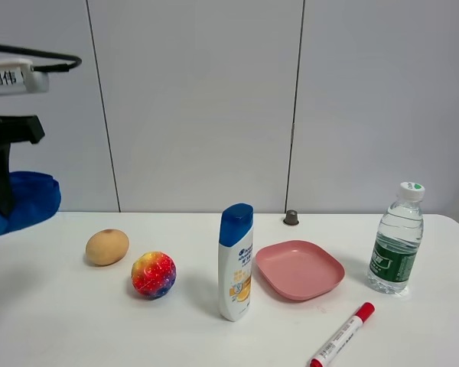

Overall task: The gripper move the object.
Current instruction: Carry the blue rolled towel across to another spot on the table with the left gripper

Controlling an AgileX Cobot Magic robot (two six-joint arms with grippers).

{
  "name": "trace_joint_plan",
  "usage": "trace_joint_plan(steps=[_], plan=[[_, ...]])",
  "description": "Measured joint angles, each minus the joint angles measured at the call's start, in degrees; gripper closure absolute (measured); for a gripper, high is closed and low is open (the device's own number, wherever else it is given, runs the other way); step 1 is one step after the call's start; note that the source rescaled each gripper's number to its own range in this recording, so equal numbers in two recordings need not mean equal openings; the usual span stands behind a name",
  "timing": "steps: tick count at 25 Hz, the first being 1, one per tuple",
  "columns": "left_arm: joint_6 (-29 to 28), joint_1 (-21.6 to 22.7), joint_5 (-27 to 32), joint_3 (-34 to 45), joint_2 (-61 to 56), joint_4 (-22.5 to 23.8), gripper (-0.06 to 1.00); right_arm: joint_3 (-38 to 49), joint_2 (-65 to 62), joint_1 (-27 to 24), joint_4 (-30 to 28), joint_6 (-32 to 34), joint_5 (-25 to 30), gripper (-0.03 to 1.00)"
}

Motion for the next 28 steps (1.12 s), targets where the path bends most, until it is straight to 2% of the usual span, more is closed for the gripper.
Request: trace_joint_plan(steps=[6,10,17,28], plan=[[-8.5,0.0,-16.7,9.2,-0.1,0.0,0.94,0.0,0.0,0.0,0.0,0.0,0.0,-0.03],[-11.4,0.0,-24.2,14.5,0.7,-0.8,0.94,0.0,0.0,0.0,0.0,0.0,0.0,-0.03],[-11.8,0.0,-32.6,16.8,7.3,-1.4,0.94,0.0,0.0,0.0,0.0,0.0,0.0,-0.03],[-12.8,-1.4,-41.4,17.1,13.2,-3.0,0.94,0.0,0.0,0.0,0.0,0.0,0.0,-0.03]])
